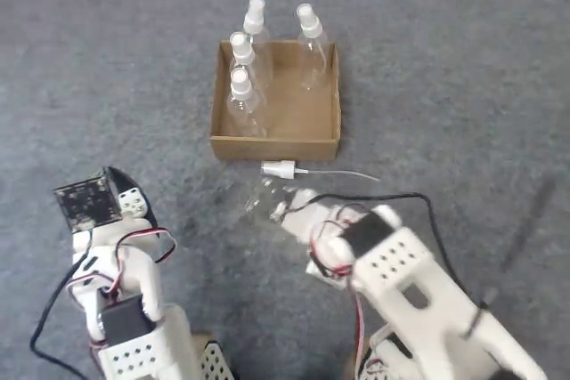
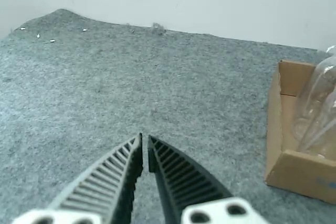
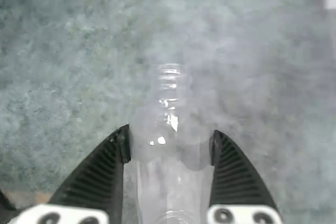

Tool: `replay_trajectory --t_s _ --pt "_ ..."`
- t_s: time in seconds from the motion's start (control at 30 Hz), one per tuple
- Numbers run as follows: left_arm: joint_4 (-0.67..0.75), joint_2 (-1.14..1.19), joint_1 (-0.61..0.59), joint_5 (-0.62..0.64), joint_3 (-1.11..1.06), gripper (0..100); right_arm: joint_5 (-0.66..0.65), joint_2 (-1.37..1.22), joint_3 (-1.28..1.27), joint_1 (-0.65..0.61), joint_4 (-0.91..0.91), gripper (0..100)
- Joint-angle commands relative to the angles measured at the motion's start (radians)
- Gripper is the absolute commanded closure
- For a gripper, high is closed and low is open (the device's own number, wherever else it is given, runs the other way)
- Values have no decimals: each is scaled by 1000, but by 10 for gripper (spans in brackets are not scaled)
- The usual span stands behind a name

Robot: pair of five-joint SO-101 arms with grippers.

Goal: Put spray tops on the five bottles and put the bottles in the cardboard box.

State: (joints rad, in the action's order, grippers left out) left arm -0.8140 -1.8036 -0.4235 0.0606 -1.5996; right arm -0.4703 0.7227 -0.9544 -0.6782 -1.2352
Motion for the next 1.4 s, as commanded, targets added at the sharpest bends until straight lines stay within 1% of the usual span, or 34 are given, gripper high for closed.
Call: replay_trajectory --t_s 0.0,0.1,0.3,0.43,0.7,0.77,0.83,0.97,1.1,1.2,1.27,1.37 --pt "26 -6 54 0 18 987 54 157 -5 76 -21 926" --pt "26 -6 101 6 18 987 69 226 -5 124 -33 926" --pt "11 -6 219 178 18 987 126 309 -3 240 1 960" --pt "-11 -6 290 186 19 987 170 335 -3 302 22 961" --pt "-3 -6 305 209 16 988 253 340 -3 453 107 961" --pt "6 -8 305 273 18 988 282 335 -3 493 130 961" --pt "44 -8 305 347 12 988 315 335 -3 524 150 961" --pt "48 -8 307 456 1 988 385 335 -5 579 191 961" --pt "48 -6 325 514 2 988 445 335 -5 604 216 961" --pt "41 -6 368 520 4 988 479 335 -6 605 228 961" --pt "8 -3 402 520 24 988 496 335 -6 605 228 961" --pt "-87 0 451 528 94 988 502 335 -6 605 229 961"
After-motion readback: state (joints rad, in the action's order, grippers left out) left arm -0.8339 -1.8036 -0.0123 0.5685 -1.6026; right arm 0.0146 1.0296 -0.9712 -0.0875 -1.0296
